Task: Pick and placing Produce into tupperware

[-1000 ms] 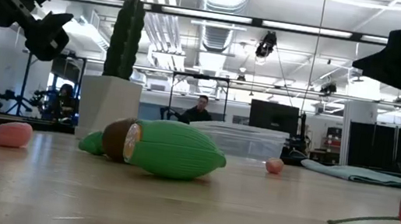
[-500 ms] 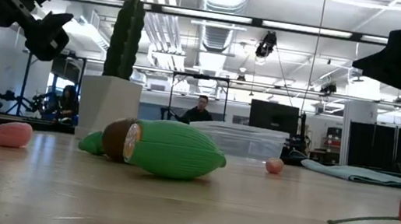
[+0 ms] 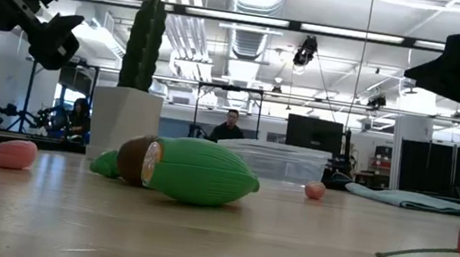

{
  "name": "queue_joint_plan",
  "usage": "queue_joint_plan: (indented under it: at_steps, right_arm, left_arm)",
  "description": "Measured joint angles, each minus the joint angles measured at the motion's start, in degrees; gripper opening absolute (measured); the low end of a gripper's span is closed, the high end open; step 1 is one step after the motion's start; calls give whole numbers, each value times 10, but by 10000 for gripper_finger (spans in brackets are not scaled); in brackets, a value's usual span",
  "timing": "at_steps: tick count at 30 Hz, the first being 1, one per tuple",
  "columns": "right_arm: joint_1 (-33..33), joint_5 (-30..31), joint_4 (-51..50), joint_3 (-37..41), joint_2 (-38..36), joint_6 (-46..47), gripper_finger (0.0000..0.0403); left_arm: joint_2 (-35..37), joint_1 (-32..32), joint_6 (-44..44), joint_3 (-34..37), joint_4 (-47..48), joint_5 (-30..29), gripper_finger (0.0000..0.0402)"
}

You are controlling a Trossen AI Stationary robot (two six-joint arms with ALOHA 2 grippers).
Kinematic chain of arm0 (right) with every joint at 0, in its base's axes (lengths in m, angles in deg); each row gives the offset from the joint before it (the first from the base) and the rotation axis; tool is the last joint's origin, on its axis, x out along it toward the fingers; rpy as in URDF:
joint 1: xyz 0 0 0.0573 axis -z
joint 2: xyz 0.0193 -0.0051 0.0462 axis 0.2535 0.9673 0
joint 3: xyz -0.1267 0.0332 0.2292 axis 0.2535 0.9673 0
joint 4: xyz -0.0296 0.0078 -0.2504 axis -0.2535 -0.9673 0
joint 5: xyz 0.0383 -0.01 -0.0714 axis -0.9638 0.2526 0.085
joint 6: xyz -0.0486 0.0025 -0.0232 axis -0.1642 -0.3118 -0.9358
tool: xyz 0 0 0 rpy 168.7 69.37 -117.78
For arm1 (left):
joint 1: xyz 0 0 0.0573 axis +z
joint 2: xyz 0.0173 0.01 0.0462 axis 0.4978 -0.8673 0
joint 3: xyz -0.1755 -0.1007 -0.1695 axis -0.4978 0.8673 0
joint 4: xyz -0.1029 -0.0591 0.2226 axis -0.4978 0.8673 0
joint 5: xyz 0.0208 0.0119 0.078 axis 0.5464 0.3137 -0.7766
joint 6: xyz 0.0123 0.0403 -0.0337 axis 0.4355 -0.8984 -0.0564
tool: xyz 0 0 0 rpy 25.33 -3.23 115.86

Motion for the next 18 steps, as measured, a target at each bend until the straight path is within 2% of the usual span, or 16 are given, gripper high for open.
queue_joint_plan:
  at_steps: [2, 8, 11, 14, 18]
  right_arm:
    - [0, -3, 5, 0, 0, 15, 224]
    - [0, -3, 7, 0, 0, 138, 224]
    - [-2, -4, 4, 0, 0, 231, 224]
    - [-2, -45, 3, 0, 0, 340, 224]
    - [-2, -89, -13, 0, 9, 543, 224]
  left_arm:
    - [0, 0, 0, 0, 0, 0, 283]
    - [0, 0, 0, 0, 0, 0, 283]
    - [0, 0, 0, 0, 0, 0, 283]
    - [0, 0, 0, 0, 0, 0, 283]
    - [0, 0, 0, 0, 0, 0, 283]
